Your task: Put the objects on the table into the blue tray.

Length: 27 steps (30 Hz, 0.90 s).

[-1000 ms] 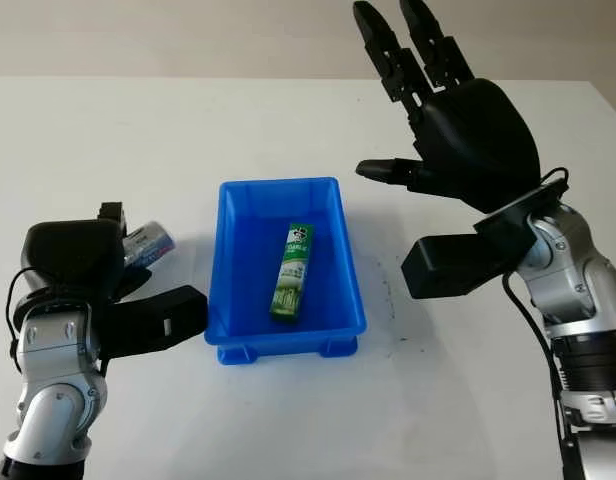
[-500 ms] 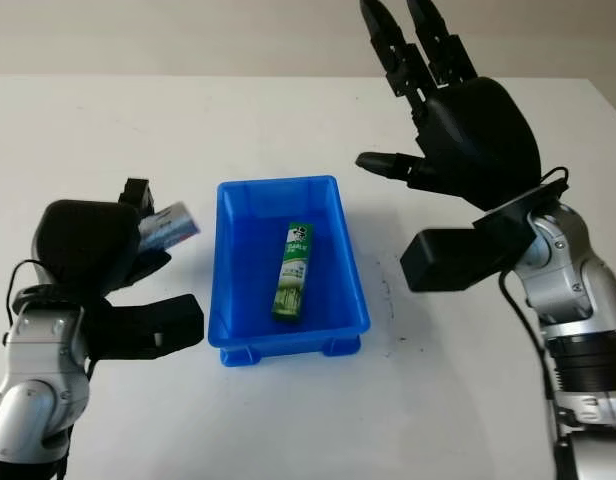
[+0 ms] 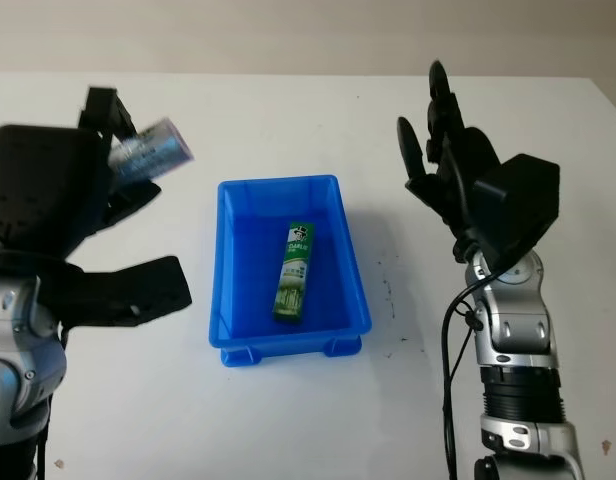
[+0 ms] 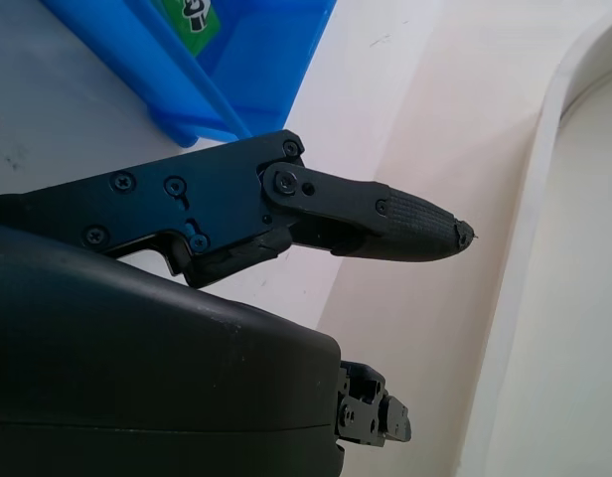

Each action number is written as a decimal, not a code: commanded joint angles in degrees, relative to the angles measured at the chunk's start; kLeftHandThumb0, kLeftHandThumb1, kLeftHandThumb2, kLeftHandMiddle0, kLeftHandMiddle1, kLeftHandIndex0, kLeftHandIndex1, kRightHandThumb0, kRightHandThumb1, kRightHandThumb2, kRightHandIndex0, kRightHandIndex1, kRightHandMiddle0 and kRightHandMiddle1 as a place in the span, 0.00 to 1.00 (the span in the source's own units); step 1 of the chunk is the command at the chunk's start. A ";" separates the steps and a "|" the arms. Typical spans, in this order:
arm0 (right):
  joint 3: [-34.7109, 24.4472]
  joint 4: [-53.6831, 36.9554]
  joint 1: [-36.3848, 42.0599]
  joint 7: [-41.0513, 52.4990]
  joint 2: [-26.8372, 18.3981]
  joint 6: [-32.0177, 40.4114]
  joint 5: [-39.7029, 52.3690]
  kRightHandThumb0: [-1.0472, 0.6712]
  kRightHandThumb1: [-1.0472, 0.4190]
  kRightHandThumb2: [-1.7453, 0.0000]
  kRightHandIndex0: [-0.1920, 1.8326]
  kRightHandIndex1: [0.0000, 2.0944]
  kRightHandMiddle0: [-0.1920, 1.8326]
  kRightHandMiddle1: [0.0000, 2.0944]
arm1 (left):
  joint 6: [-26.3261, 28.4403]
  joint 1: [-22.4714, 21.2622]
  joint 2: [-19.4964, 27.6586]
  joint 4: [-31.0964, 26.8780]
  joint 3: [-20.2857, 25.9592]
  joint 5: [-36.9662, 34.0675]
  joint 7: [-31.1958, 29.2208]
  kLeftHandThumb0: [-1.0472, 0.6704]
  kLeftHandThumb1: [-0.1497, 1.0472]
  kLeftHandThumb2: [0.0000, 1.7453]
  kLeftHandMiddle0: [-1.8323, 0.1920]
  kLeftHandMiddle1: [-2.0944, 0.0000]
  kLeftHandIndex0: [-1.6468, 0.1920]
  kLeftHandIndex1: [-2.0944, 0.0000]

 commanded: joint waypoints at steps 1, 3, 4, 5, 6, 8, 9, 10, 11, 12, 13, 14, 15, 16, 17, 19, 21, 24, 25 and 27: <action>-0.83 -0.67 0.57 0.45 0.57 0.77 1.37 0.20 0.00 0.66 0.00 0.00 0.00 0.00 | -1.19 -1.93 0.56 -2.51 -0.08 -0.86 0.03 0.35 1.00 0.21 0.44 0.00 0.69 0.00; -1.16 -0.97 0.71 0.81 0.82 2.49 2.83 0.19 0.00 0.65 0.00 0.00 0.00 0.00 | -2.56 -2.43 -0.04 -3.49 -0.71 -3.53 -0.82 0.35 1.00 0.19 0.44 0.00 0.68 0.00; -1.19 -1.18 0.82 0.85 0.87 3.11 3.22 0.19 0.00 0.65 0.00 0.00 0.00 0.00 | -3.18 -2.69 -0.44 -3.70 -1.16 -4.88 -1.35 0.36 1.00 0.18 0.45 0.00 0.68 0.00; -1.18 -1.39 0.96 0.92 0.89 3.45 3.45 0.19 0.00 0.65 0.00 0.00 0.00 0.00 | -4.24 -2.91 -0.66 -3.66 -1.54 -7.37 -1.54 0.36 1.00 0.17 0.46 0.00 0.68 0.00; -1.16 -1.62 1.13 0.88 0.96 3.65 3.55 0.19 0.00 0.65 0.00 0.00 0.00 0.00 | -5.27 -3.14 -0.73 -3.57 -1.98 -9.98 -2.32 0.37 1.00 0.16 0.47 0.00 0.68 0.00; -1.12 -2.01 1.41 0.86 1.07 3.85 3.68 0.20 0.00 0.65 0.00 0.00 0.00 0.00 | -7.16 -4.07 0.01 -3.01 -3.00 -14.54 -5.86 0.39 1.00 0.17 0.48 0.00 0.69 0.00; -1.07 -2.27 1.56 0.87 1.07 3.84 3.70 0.20 0.00 0.64 0.00 0.00 0.00 0.00 | -7.66 -4.83 0.05 -2.54 -3.41 -17.30 -8.07 0.40 1.00 0.17 0.49 0.00 0.70 0.00; -1.04 -2.49 1.68 0.89 1.06 3.83 3.72 0.21 0.00 0.64 0.00 0.00 0.00 0.00 | -7.93 -5.34 0.10 -2.25 -3.60 -19.21 -9.51 0.40 1.00 0.17 0.51 0.00 0.73 0.00; -1.04 -3.08 1.80 0.68 1.03 4.25 3.72 0.21 0.00 0.64 0.00 0.00 0.00 0.00 | -8.46 -6.73 0.68 -0.85 -4.29 -23.34 -13.33 0.38 1.00 0.17 0.57 0.04 0.78 0.03; -1.07 -3.53 1.90 0.52 1.03 4.59 3.72 0.21 0.00 0.64 0.00 0.00 0.00 0.00 | -8.84 -7.71 1.26 0.12 -4.73 -26.26 -16.04 0.33 1.00 0.17 0.68 0.13 0.85 0.13; -1.08 -3.87 1.96 0.39 1.03 4.90 3.73 0.21 0.00 0.64 0.00 0.00 0.00 0.00 | -9.05 -8.38 1.79 0.75 -5.00 -28.19 -17.84 0.30 1.00 0.16 0.74 0.18 0.88 0.20; -1.16 -4.20 2.06 0.26 1.02 5.15 3.74 0.21 0.00 0.64 0.00 0.00 0.00 0.00 | -8.92 -9.17 1.97 1.90 -5.22 -31.74 -20.26 0.29 1.00 0.16 0.77 0.20 0.90 0.23; -1.28 -4.35 2.10 0.25 1.03 5.27 3.87 0.21 0.00 0.64 0.00 0.00 0.00 0.00 | -8.56 -9.78 1.96 3.08 -5.39 -35.04 -22.23 0.26 1.00 0.14 0.79 0.46 0.91 0.45; -1.34 -4.65 2.19 0.22 1.00 5.53 3.93 0.21 0.00 0.64 0.00 0.00 0.00 0.00 | -8.40 -10.33 1.97 4.36 -5.63 -38.47 -23.97 0.25 1.00 0.13 0.77 0.64 0.89 0.61; -1.37 -4.95 2.26 0.13 0.99 5.85 3.95 0.21 0.00 0.64 0.00 0.00 0.00 0.00 | -8.64 -10.72 1.97 5.76 -5.88 -41.73 -25.04 0.25 1.00 0.13 0.78 0.81 0.88 0.77; -1.22 -5.41 2.41 0.04 0.82 6.30 3.70 0.22 0.00 0.64 0.00 0.00 0.00 0.00 | -10.04 -11.13 1.85 8.62 -6.35 -46.86 -24.94 0.26 1.00 0.11 0.82 0.93 0.89 0.88; -1.01 -5.76 2.58 -0.06 0.68 6.54 3.28 0.22 0.00 0.63 0.00 0.00 0.00 0.00 | -12.23 -11.38 2.18 11.20 -7.00 -50.20 -23.77 0.26 1.00 0.11 0.87 0.98 0.90 0.91; -1.01 -6.20 2.81 0.30 0.54 6.75 3.32 0.23 0.00 0.63 0.00 0.00 0.00 0.00 | -14.63 -11.59 3.36 13.32 -7.81 -52.80 -22.97 0.25 1.00 0.12 0.94 1.00 0.92 0.94; -1.05 -6.18 2.84 0.48 0.48 6.67 3.37 0.23 0.00 0.63 0.00 0.00 0.00 0.00 | -15.20 -11.71 3.88 13.93 -8.00 -53.64 -23.08 0.25 1.00 0.13 0.96 1.00 0.93 0.94; -1.08 -6.28 3.00 0.70 0.36 6.36 3.23 0.24 0.00 0.63 0.00 0.00 0.00 0.00 | -15.94 -11.92 4.97 14.97 -8.41 -55.18 -23.53 0.24 1.00 0.14 0.99 1.00 0.96 0.96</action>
